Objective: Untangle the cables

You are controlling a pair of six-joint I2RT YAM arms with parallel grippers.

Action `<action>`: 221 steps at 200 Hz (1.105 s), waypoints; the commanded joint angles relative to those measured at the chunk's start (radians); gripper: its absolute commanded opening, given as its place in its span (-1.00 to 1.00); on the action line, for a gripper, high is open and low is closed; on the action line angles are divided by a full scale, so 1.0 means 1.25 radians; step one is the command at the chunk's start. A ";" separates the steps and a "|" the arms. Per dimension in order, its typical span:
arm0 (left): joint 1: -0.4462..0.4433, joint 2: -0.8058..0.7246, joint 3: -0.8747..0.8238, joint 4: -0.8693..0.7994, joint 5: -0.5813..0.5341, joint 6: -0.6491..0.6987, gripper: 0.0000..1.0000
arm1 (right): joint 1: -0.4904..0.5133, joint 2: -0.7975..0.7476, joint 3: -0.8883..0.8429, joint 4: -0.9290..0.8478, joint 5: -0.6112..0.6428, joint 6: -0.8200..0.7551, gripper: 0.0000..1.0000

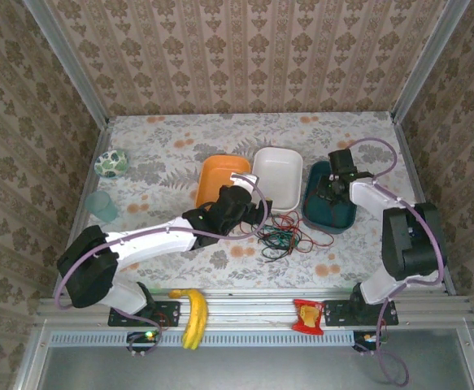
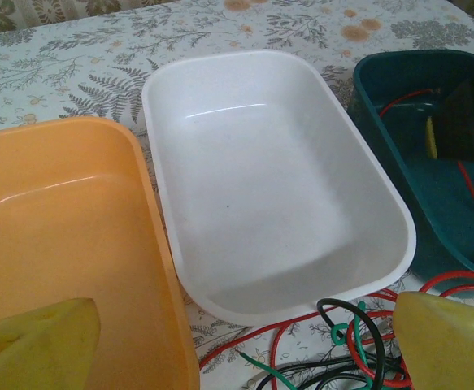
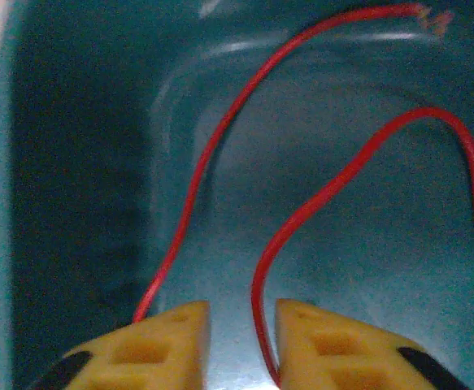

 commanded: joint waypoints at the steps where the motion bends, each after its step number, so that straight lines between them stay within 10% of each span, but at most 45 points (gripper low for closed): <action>1: -0.003 0.008 0.029 -0.029 -0.011 -0.002 0.88 | 0.001 -0.102 -0.009 -0.003 0.031 0.023 -0.10; 144: -0.008 0.063 0.078 -0.096 -0.019 0.001 0.86 | 0.249 -0.292 -0.153 -0.138 -0.170 0.031 -0.02; 202: -0.024 0.082 0.094 -0.112 -0.019 0.023 0.83 | 0.259 -0.283 -0.143 -0.110 -0.192 0.015 -0.98; 221: -0.028 0.087 0.094 -0.106 -0.005 0.037 0.83 | 0.259 -0.309 -0.115 -0.105 -0.208 -0.002 -1.00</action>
